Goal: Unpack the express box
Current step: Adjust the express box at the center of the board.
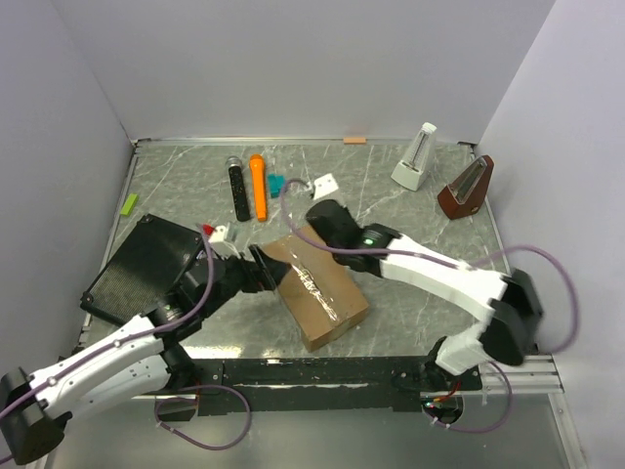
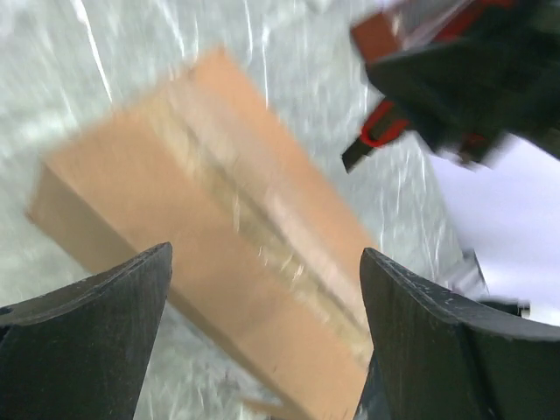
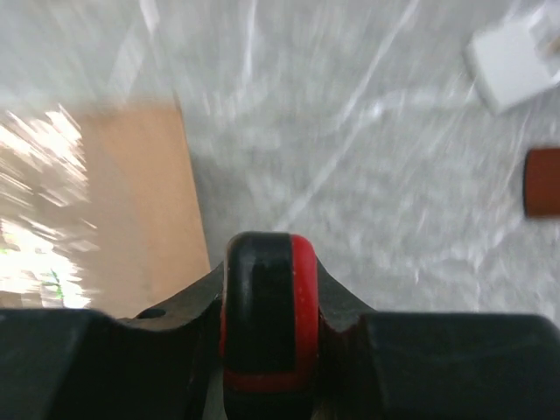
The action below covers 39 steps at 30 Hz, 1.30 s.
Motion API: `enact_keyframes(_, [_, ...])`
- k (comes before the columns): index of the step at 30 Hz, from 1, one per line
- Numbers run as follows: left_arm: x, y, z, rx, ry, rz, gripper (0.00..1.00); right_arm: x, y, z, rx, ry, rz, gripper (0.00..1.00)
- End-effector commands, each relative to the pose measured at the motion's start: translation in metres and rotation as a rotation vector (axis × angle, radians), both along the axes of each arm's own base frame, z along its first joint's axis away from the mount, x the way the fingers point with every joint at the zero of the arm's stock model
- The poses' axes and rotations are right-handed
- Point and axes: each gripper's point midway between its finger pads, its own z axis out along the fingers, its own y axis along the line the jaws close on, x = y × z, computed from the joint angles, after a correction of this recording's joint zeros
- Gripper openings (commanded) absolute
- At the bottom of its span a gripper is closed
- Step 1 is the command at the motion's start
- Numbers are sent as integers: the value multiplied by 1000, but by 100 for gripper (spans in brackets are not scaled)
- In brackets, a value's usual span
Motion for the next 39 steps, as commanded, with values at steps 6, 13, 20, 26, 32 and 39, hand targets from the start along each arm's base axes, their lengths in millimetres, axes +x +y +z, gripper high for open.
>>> enact_keyframes(6, [33, 49, -7, 311, 13, 254, 88, -17, 46, 111, 558, -407, 246, 0])
enact_keyframes(13, [38, 58, -30, 361, 7, 295, 78, -17, 62, 121, 716, -534, 303, 0])
enact_keyframes(20, [43, 48, -44, 343, 30, 294, 79, -14, 79, 137, 780, -641, 363, 0])
enact_keyframes(26, [52, 41, -52, 343, 38, 304, 80, -1, 102, 121, 738, -614, 386, 0])
enact_keyframes(32, [53, 38, -63, 348, 65, 300, 81, 5, 113, 107, 744, -585, 384, 0])
enact_keyframes(39, [52, 40, -70, 361, 81, 304, 81, 10, 119, 100, 753, -581, 368, 0])
